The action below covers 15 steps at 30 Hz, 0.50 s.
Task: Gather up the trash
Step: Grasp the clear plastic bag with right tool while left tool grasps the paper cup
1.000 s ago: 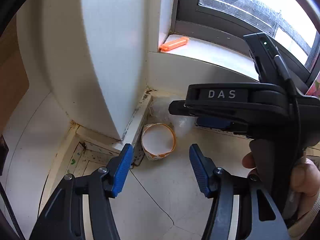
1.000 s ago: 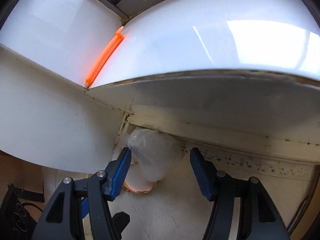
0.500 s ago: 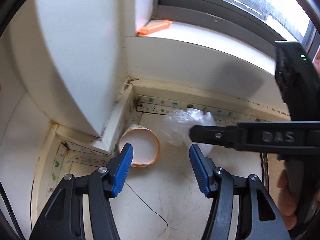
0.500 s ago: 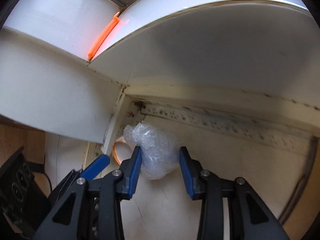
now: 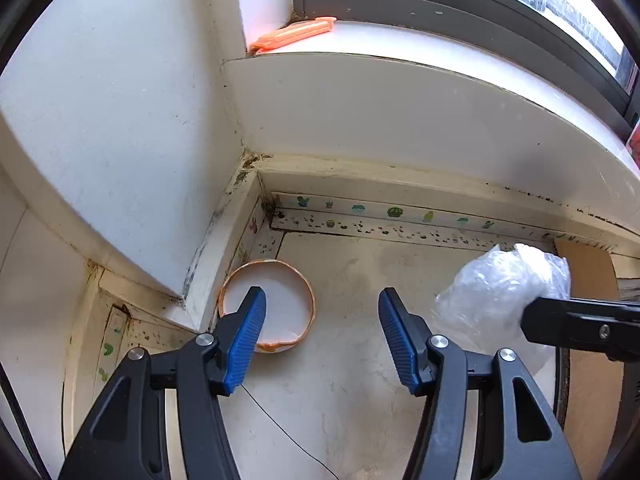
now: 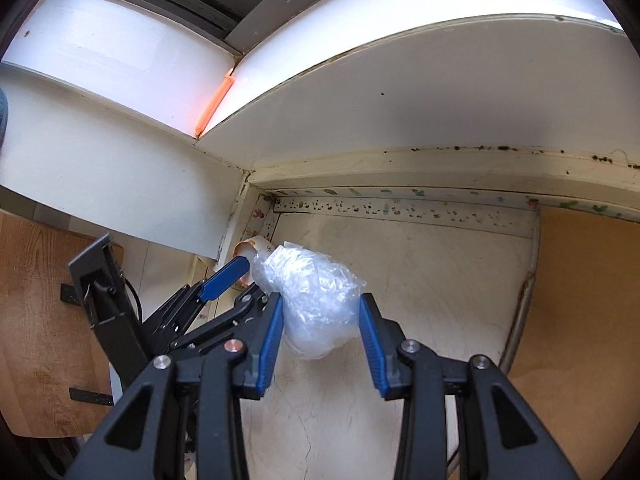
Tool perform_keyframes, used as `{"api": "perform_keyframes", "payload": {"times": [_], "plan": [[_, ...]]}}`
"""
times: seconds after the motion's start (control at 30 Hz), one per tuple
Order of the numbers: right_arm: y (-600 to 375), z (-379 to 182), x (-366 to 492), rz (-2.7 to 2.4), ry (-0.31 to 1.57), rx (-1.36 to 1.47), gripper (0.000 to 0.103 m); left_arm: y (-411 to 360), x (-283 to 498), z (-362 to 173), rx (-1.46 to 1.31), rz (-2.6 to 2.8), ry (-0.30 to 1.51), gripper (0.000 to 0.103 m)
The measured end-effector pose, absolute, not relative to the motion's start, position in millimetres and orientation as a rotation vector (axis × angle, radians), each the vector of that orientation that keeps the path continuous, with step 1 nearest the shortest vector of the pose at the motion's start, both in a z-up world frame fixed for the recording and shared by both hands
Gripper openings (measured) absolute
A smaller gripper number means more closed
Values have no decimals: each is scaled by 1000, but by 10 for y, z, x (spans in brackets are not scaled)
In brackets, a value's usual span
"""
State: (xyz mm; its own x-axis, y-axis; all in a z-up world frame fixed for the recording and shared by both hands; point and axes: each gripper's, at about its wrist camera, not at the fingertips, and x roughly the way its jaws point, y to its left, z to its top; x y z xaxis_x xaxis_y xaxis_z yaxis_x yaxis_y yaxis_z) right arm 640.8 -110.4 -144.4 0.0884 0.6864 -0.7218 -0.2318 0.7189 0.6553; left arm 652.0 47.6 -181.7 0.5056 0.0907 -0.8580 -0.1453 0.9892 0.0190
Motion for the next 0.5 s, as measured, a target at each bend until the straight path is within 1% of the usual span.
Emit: {"api": "perform_keyframes", "payload": {"times": [0.2, 0.3, 0.5], "plan": [[-1159, -1417, 6388, 726, 1302, 430, 38, 555, 6463, -1803, -31, 169, 999, 57], [-1206, -1369, 6371, 739, 1299, 431, 38, 509, 6445, -1787, -11, 180, 1011, 57], [-1111, -1415, 6360, 737, 1303, 421, 38, 461, 6500, -1934, 18, 194, 1033, 57]]}}
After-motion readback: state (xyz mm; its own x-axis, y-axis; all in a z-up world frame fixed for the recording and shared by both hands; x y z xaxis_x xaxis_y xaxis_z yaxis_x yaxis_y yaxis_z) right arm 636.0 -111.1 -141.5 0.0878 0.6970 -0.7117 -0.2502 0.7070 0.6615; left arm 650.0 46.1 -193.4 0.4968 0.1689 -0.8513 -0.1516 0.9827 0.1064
